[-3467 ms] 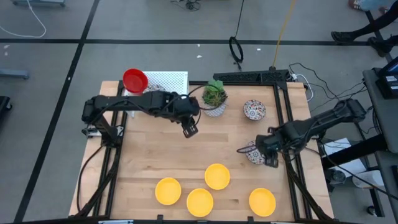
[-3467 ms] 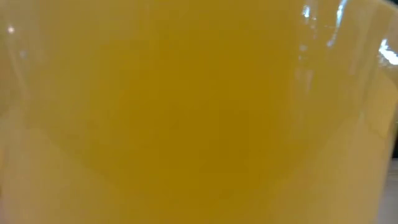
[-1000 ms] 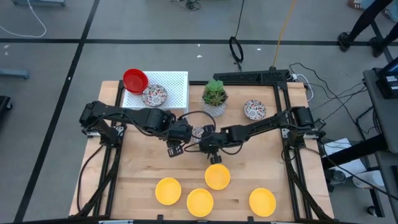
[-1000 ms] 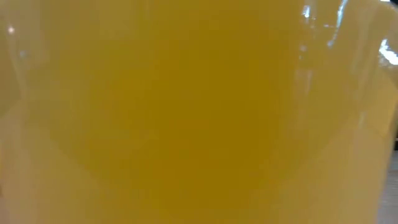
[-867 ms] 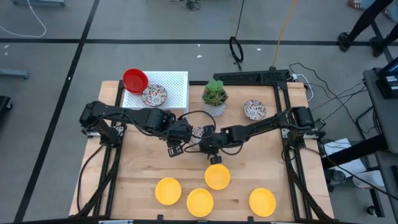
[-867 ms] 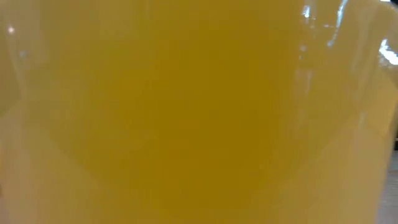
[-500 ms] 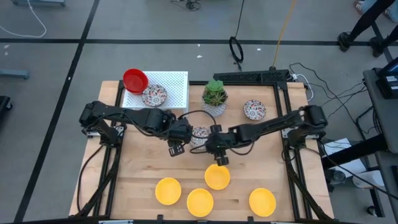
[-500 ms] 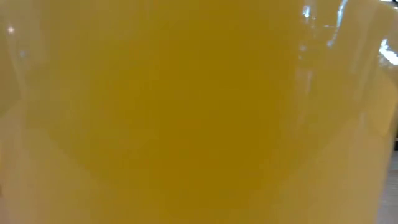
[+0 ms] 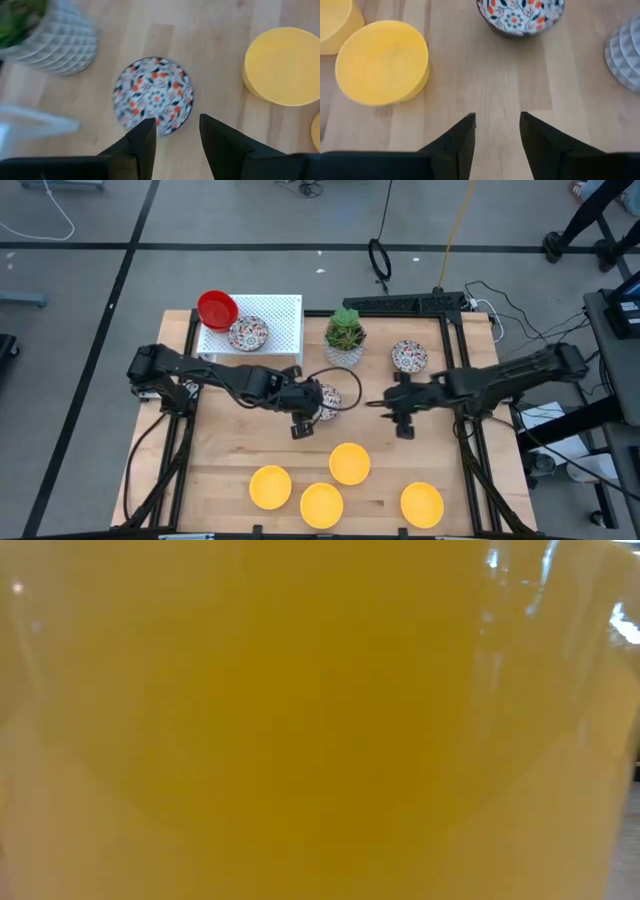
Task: Pick & Place Mini bowls
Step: Stack the white patterned bowl on the white patterned bowl on the shelf
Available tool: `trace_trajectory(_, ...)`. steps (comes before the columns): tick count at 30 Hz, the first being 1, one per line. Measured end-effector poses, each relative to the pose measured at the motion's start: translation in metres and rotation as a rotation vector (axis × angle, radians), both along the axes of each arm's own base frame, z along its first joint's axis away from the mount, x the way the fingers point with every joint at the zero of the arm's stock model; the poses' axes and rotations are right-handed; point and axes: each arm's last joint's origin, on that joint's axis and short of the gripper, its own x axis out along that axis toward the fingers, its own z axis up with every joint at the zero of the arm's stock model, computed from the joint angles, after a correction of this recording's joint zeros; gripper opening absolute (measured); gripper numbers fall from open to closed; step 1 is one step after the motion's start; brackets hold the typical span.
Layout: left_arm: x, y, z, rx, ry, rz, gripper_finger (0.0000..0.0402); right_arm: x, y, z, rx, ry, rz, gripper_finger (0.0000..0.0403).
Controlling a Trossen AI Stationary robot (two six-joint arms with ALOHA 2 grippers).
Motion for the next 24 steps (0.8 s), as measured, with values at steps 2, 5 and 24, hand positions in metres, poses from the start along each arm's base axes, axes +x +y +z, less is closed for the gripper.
trace_trajectory(2,0.003,-0.003,-0.013,0.012,-0.026,-0.039,0.0155,-0.015,-0.003,-0.006,0.007,-0.034,-0.002,0.0145)
trace_trajectory(5,0.007,-0.006,-0.032,0.028,-0.070,-0.115,0.0161,-0.032,-0.006,-0.017,0.026,-0.075,-0.016,0.0146)
trace_trajectory(24,0.006,0.003,-0.132,-0.013,-0.090,-0.191,0.0212,-0.049,-0.009,-0.040,0.050,-0.127,-0.033,0.0144)
